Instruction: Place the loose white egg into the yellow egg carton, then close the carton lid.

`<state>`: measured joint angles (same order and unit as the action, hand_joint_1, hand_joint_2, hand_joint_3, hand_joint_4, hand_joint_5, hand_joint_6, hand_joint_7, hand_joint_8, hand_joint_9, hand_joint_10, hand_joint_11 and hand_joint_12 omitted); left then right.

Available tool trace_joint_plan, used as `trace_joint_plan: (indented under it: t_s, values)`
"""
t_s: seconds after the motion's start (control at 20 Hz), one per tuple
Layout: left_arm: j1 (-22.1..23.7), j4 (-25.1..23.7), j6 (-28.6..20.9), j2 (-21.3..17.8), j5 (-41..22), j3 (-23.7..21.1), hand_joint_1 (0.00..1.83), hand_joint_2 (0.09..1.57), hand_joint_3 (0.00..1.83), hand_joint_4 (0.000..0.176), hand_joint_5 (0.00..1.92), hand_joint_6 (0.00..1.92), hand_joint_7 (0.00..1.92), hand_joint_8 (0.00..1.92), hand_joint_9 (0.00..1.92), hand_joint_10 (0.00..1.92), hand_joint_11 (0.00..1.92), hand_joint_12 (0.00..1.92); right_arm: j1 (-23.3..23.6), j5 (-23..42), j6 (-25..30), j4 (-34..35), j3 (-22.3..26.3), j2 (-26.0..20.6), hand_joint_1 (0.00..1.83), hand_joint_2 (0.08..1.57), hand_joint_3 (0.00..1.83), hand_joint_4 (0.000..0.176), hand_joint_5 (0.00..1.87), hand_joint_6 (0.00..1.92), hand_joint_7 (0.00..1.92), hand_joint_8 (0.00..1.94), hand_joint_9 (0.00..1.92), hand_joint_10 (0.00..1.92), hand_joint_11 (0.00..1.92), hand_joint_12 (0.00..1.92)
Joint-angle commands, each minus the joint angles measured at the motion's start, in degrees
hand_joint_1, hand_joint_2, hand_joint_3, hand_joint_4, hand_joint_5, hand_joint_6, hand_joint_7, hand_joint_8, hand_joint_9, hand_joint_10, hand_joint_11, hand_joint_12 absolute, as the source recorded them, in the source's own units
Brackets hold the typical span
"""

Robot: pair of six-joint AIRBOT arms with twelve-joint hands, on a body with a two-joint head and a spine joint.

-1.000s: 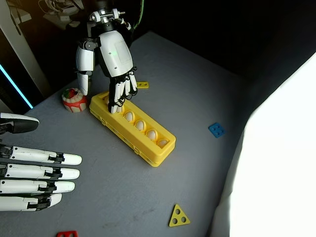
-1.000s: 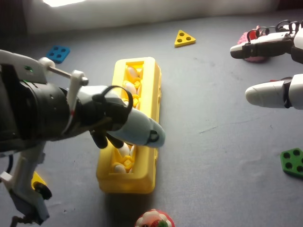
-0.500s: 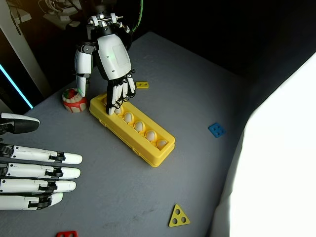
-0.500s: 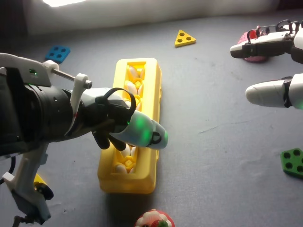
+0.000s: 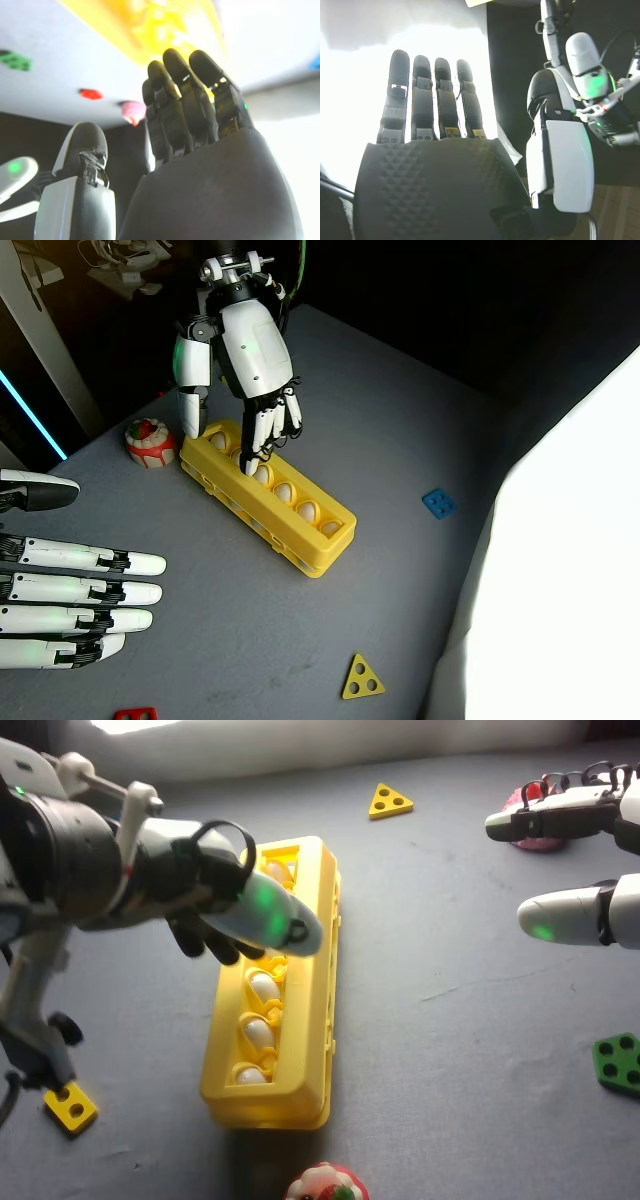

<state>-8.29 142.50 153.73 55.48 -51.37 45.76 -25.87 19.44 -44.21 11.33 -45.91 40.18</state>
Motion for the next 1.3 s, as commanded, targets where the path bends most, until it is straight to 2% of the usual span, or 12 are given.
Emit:
trace_joint_plan:
  t_s: [0.0, 0.1, 0.25, 0.35, 0.45, 0.55, 0.7, 0.8, 0.95, 1.0, 1.05, 1.25]
  values:
    - [1.02, -1.78, 1.08, -0.07, 2.49, 0.62, 0.45, 1.27, 0.00, 0.000, 0.53, 0.00, 0.65, 0.00, 0.43, 0.52, 0.00, 1.55, 0.38, 6.58, 0.06, 0.10, 0.06, -0.47, 0.33, 1.18, 0.00, 0.000, 0.31, 0.00, 0.26, 0.00, 0.26, 0.01, 0.00, 1.00]
    - [1.18, -1.78, 3.71, -0.10, 3.33, 2.38, 0.43, 1.27, 0.00, 0.000, 0.55, 0.01, 0.66, 0.01, 0.43, 0.52, 0.00, 1.56, 0.36, 6.58, 0.06, 0.10, 0.07, -0.47, 0.32, 1.18, 0.00, 0.000, 0.31, 0.00, 0.26, 0.00, 0.26, 0.01, 0.00, 0.99]
    - [1.20, -1.97, 9.30, -0.13, 5.04, 5.48, 0.41, 1.27, 0.00, 0.000, 0.58, 0.02, 0.70, 0.02, 0.45, 0.54, 0.04, 1.52, 0.34, 6.58, 0.05, 0.09, 0.07, -0.47, 0.31, 1.18, 0.00, 0.000, 0.39, 0.03, 0.42, 0.04, 0.43, 0.09, 0.00, 1.29]
    - [1.20, -2.05, 12.67, -0.33, 6.83, 7.29, 0.34, 1.28, 0.00, 0.000, 0.62, 0.03, 0.78, 0.05, 0.51, 0.56, 0.07, 1.51, 0.31, 6.58, 0.03, 0.09, 0.07, -0.48, 0.29, 1.18, 0.00, 0.000, 0.51, 0.39, 0.65, 0.20, 0.34, 0.84, 0.00, 1.52]
    - [1.22, -2.40, 15.90, -0.65, 8.60, 8.98, 0.30, 1.29, 0.00, 0.000, 0.73, 0.07, 0.86, 0.13, 0.58, 0.68, 0.12, 1.50, 0.30, 6.58, 0.01, 0.09, 0.07, -0.48, 0.25, 1.19, 0.00, 0.000, 0.52, 1.12, 0.58, 1.05, 0.32, 1.47, 0.00, 1.83]
    - [1.17, -2.77, 18.04, -1.25, 10.29, 10.18, 0.25, 1.31, 0.00, 0.000, 0.88, 0.22, 0.83, 0.70, 0.63, 1.10, 0.26, 1.65, 0.30, 6.58, 0.01, 0.09, 0.07, -0.48, 0.22, 1.21, 0.00, 0.000, 0.68, 1.12, 0.71, 1.28, 0.45, 1.63, 0.16, 1.92]
    - [1.62, -6.58, 18.03, -2.36, 12.42, 10.66, 0.28, 1.30, 0.00, 0.000, 0.83, 1.02, 0.85, 1.35, 0.74, 1.60, 0.48, 1.90, 0.28, 6.58, 0.01, 0.09, 0.08, -0.48, 0.21, 1.23, 0.00, 0.000, 0.82, 1.20, 0.95, 1.51, 0.76, 1.89, 0.52, 1.92]
    - [2.26, -9.91, 18.02, -2.61, 12.51, 10.20, 0.20, 1.32, 0.00, 0.000, 0.91, 1.39, 1.03, 1.51, 0.87, 1.73, 0.60, 1.92, 0.26, 6.58, 0.01, 0.09, 0.09, -0.48, 0.19, 1.23, 0.00, 0.000, 1.06, 1.57, 1.21, 1.69, 1.12, 1.92, 0.85, 1.92]
    - [3.34, -14.75, 18.01, -2.65, 13.38, 9.14, 0.18, 1.32, 0.00, 0.000, 1.05, 1.89, 1.18, 1.90, 1.09, 1.92, 0.88, 1.92, 0.24, 6.58, 0.01, 0.09, 0.10, -0.47, 0.14, 1.25, 0.00, 0.000, 1.21, 1.76, 1.35, 1.87, 1.35, 1.92, 1.26, 1.92]
    - [3.64, -16.08, 18.00, -2.66, 13.60, 8.69, 0.18, 1.31, 0.00, 0.000, 1.11, 1.91, 1.22, 1.92, 1.16, 1.92, 0.97, 1.92, 0.25, 6.58, 0.01, 0.09, 0.10, -0.47, 0.14, 1.26, 0.00, 0.134, 1.25, 1.83, 1.38, 1.93, 1.41, 1.92, 1.34, 1.92]
    - [3.86, -16.67, 18.00, -2.67, 13.62, 8.32, 0.21, 1.30, 0.00, 0.000, 1.18, 1.92, 1.27, 1.92, 1.23, 1.92, 1.11, 1.92, 0.25, 6.58, 0.01, 0.09, 0.11, -0.47, 0.15, 1.26, 0.00, 0.168, 1.32, 1.90, 1.46, 1.94, 1.48, 1.92, 1.45, 1.92]
    - [4.10, -16.23, 17.98, -2.69, 13.44, 7.90, 0.17, 1.32, 0.00, 0.000, 1.30, 1.92, 1.33, 1.92, 1.31, 1.92, 1.27, 1.92, 0.25, 6.57, 0.01, 0.09, 0.16, -0.48, 0.15, 1.26, 0.00, 0.176, 1.48, 1.92, 1.60, 1.94, 1.64, 1.92, 1.68, 1.92]
